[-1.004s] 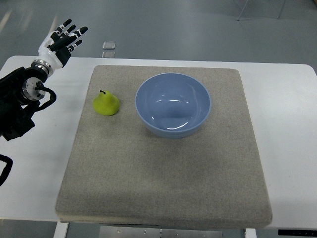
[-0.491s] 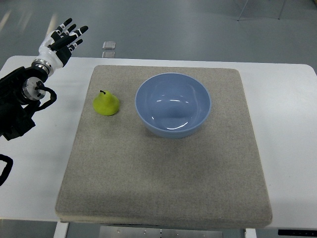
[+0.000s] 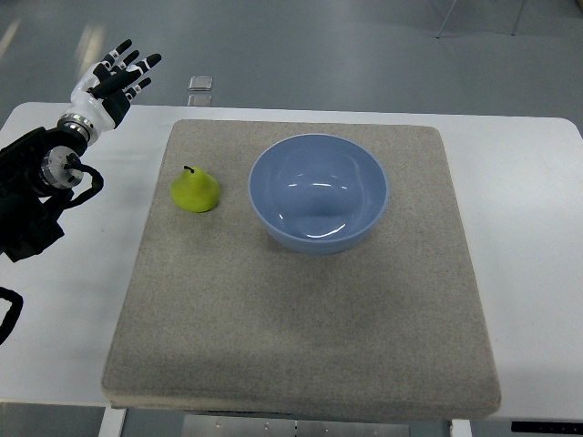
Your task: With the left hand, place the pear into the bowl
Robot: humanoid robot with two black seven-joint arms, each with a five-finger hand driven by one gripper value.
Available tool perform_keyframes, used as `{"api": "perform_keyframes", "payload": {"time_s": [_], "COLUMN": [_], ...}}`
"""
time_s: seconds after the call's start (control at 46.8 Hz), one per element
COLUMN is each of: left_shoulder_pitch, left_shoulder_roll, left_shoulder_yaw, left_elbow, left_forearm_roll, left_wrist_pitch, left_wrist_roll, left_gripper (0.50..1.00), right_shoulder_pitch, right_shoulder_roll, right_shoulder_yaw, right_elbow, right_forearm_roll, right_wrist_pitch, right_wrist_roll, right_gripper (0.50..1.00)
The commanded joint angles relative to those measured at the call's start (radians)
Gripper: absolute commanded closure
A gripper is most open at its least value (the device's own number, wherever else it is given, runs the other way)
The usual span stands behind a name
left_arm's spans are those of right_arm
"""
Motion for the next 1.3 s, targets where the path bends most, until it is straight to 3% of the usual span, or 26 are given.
{"api": "perform_keyframes", "payload": {"time_s": [0.0,0.214,0.534,0.662,0.875,1.046,1.281], "left_shoulder_pitch": [-0.001,-0.008,-0.043,-0.084,-0.133,-0.139,-0.169], "left_shoulder_roll": [0.0,0.012,0.071,0.143,0.281,0.353,0.443], "left_shoulder_yaw": [0.009,0.018,0.19,0.269,0.32,0.32,0.32], "left_elbow": [-0.001,-0.015,-0.127,-0.208,-0.4,-0.489,-0.584], "left_forearm_roll": [0.003,0.013,0.046,0.095,0.337,0.567,0.843], "left_wrist_pitch": [0.004,0.004,-0.005,-0.006,-0.008,-0.014,-0.118], "left_wrist_roll": [-0.001,0.001,0.004,0.004,0.004,0.005,0.004], "left_gripper": [0.508,0.51,0.51,0.51,0.51,0.51,0.512], "right_shoulder_pitch": [0.0,0.0,0.0,0.0,0.0,0.0,0.0], "right_shoulder_roll": [0.0,0.0,0.0,0.0,0.0,0.0,0.0], "right_shoulder_yaw": [0.0,0.0,0.0,0.0,0.0,0.0,0.0], "right_elbow": [0.0,0.0,0.0,0.0,0.0,0.0,0.0], "right_forearm_roll": [0.0,0.0,0.0,0.0,0.0,0.0,0.0], "right_wrist_pitch": [0.0,0.0,0.0,0.0,0.0,0.0,0.0], "right_wrist_roll": [0.0,0.0,0.0,0.0,0.0,0.0,0.0], "right_gripper": [0.576,0.574,0.574,0.576,0.574,0.576,0.574]}}
